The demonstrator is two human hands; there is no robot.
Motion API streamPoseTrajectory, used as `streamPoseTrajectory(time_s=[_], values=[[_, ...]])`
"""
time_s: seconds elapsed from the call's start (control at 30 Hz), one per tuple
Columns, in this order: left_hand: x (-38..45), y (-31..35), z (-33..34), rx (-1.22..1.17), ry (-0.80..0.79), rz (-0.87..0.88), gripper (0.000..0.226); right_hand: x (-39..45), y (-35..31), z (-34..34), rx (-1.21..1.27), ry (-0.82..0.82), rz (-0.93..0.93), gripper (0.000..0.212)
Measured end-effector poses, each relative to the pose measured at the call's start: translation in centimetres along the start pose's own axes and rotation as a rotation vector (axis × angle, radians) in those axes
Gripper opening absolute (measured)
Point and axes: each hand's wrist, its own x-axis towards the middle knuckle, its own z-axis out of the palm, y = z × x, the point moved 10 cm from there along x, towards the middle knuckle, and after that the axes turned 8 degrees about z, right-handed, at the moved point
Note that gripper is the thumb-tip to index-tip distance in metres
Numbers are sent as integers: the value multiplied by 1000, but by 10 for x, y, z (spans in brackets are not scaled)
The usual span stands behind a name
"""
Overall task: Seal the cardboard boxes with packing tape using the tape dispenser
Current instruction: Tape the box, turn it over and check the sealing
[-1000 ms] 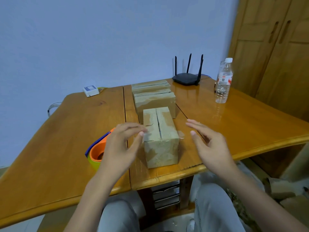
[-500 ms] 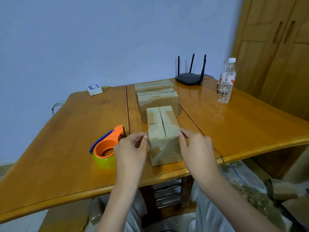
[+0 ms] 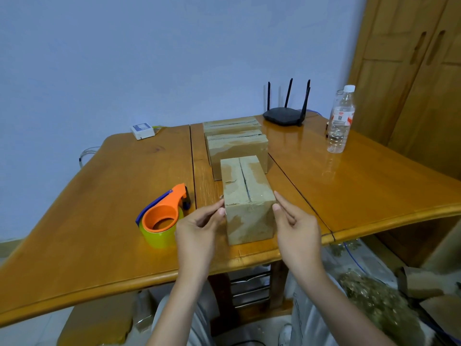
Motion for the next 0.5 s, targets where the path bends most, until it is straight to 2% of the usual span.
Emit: streamPoseTrajectory(time_s=[0.1,0.27,0.5], values=[[10,5,-1,-19,-74,31,20,13,-5,-11,32,-51,13,25],[20,16,4,49,-153,134,18,20,-12,-13,35,-104,-44,24],[14,21,7,122,-147,360,23,23,8,-15,319,-58,-18,23]])
